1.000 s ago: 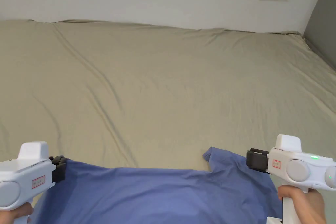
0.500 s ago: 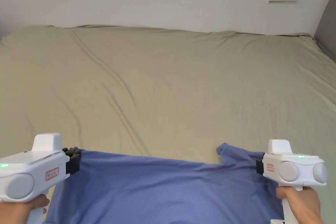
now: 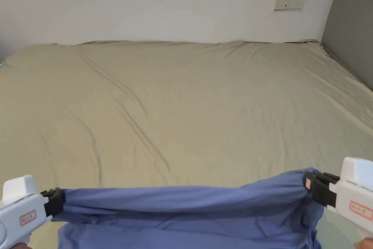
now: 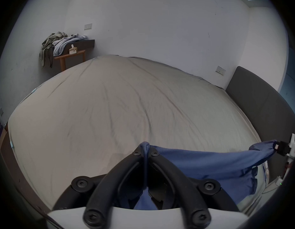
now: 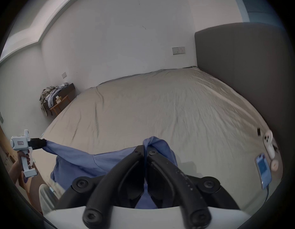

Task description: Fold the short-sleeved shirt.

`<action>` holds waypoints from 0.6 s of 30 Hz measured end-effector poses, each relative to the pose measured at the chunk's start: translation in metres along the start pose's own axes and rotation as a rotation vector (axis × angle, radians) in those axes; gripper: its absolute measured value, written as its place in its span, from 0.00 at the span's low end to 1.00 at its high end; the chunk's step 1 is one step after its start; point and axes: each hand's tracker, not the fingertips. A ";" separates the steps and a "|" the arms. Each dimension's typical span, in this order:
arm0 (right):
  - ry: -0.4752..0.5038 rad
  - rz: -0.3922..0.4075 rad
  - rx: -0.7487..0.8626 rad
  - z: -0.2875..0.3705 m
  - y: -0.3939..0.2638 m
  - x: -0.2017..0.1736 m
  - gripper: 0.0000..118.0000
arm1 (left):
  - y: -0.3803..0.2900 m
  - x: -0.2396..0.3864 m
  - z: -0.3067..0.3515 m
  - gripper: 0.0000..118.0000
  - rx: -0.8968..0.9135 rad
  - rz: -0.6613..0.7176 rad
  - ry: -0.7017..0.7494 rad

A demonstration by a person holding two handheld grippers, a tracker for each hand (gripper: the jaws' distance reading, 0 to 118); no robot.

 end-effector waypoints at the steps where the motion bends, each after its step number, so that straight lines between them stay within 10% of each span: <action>1: 0.004 -0.014 -0.007 0.007 -0.010 0.002 0.03 | -0.007 -0.004 0.002 0.02 -0.008 0.004 0.001; 18: -0.186 -0.068 -0.241 -0.012 -0.142 0.015 0.04 | -0.129 -0.025 -0.017 0.02 -0.234 -0.023 0.128</action>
